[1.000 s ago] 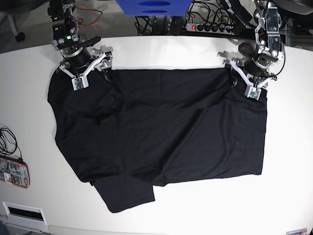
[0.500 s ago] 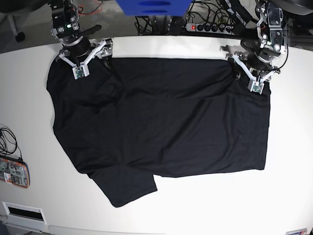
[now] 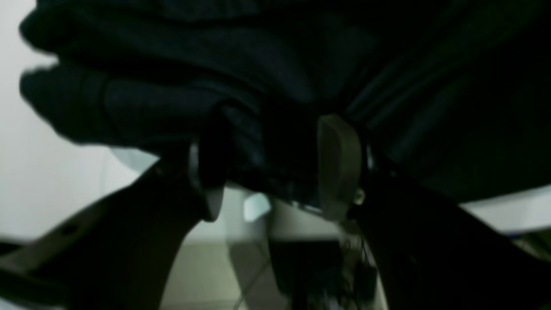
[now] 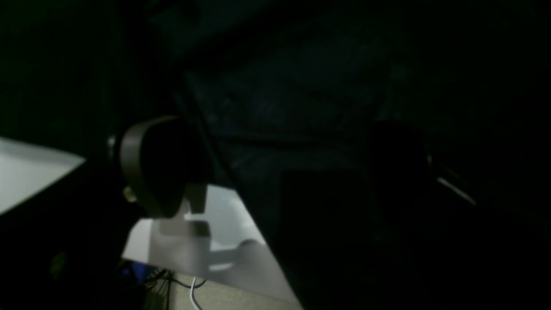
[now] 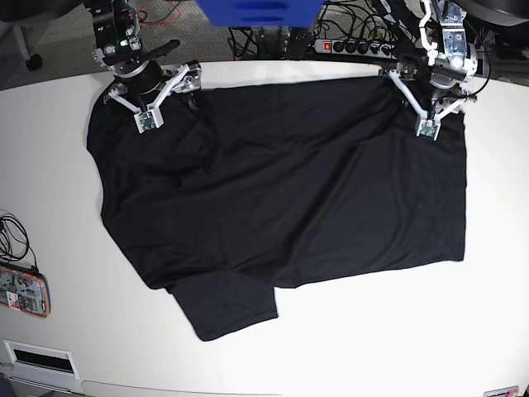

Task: Fold the T-shirt properly
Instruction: 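Release the shirt and move the left gripper to the shirt's side edge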

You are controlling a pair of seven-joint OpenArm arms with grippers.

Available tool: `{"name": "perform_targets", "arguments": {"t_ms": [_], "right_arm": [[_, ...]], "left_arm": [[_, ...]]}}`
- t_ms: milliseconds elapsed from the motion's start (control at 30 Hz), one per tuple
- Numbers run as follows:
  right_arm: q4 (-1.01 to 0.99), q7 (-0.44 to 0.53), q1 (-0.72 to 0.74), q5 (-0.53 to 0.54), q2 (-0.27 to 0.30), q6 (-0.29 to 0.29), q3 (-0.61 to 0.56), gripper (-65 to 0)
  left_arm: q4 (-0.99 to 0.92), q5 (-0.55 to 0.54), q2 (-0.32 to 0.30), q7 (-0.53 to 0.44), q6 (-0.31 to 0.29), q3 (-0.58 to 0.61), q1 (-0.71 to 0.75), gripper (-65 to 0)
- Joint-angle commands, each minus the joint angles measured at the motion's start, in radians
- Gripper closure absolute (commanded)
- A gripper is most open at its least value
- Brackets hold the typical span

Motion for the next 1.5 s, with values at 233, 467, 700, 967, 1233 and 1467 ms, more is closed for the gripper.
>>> {"name": "perform_targets", "arguments": {"t_ms": [233,467,700,967,1233,1467], "right_arm": [[0.009,-0.017,-0.006,0.018,0.004,0.013,-0.005,-61.3],[0.01,-0.017,-0.006,0.018,0.004,0.013,-0.005,-61.3],[0.013,-0.014,-0.004,0.018,0.004,0.013,0.002,-61.3],[0.058,-0.019,0.136,0.015,0.004,0.013,0.004,-61.3],[0.072,-0.019,0.229,0.014,0.004,0.013,0.004,-61.3],[0.072,-0.019,0.257,0.014,0.004,0.013,-0.002,-61.3]], "left_arm": [[0.035,0.027,-0.008,0.042,-0.003,-0.022,0.002,-31.7],[0.15,0.027,-0.005,0.047,-0.003,-0.085,-0.029,-31.8],[0.181,0.027,-0.008,0.034,-0.005,-0.23,-0.143,-31.8],[0.1,0.029,-0.083,-0.214,-0.008,-0.246,-0.244,-32.2],[-0.189,0.021,-0.235,-0.245,-0.008,-0.189,-0.417,-31.9],[-0.542,0.003,-0.301,-0.248,-0.011,-0.163,-0.697,-31.9]]}}
